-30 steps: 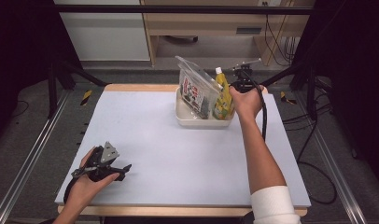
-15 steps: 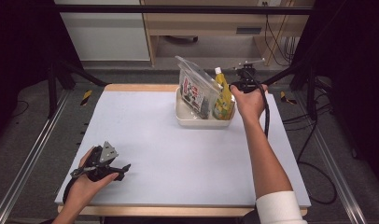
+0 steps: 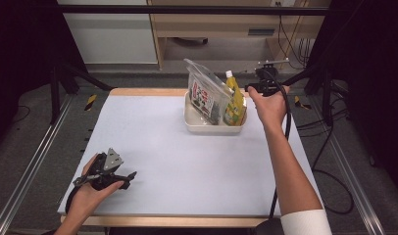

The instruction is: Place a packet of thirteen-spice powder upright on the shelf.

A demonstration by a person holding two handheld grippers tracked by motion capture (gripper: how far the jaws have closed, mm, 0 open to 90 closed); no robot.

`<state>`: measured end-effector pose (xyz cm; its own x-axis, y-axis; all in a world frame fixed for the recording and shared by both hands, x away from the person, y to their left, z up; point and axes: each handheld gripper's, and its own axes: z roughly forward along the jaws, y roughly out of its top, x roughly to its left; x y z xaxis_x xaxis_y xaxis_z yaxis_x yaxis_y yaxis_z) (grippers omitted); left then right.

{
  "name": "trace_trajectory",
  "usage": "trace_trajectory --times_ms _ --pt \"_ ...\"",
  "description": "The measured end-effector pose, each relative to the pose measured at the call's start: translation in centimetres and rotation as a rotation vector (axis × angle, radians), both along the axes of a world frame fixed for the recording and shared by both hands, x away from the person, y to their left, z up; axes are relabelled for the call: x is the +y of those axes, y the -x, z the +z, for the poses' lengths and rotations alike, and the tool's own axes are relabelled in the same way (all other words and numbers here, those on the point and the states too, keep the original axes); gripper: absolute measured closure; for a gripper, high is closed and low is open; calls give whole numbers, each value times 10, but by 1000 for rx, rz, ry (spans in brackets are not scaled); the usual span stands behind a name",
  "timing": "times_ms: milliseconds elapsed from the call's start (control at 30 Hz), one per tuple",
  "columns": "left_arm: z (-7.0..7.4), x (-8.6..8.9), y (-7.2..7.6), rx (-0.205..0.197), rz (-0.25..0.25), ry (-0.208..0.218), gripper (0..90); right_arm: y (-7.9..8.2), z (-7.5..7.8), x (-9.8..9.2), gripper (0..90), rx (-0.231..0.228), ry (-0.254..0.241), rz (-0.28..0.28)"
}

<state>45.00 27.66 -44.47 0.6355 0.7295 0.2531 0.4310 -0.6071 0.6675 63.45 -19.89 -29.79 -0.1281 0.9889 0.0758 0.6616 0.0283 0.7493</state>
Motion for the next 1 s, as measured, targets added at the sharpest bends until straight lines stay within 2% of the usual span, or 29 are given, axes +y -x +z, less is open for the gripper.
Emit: trace_trajectory --times_ms 100,200,400,633,867,1000 --pt "0 0 0 1 0 1 119 3 2 -1 455 -8 -5 7" --pt "0 0 0 0 2 1 117 5 3 -2 430 -15 13 12" --pt "0 1 0 1 2 3 109 12 4 -6 382 -47 5 19" --pt "-1 0 -1 4 2 3 100 20 4 -14 275 -76 6 39" --pt "0 1 0 2 6 12 85 36 3 -19 162 -133 -12 42" --pt "0 2 0 -2 10 18 79 51 2 -21 122 -169 -21 69"
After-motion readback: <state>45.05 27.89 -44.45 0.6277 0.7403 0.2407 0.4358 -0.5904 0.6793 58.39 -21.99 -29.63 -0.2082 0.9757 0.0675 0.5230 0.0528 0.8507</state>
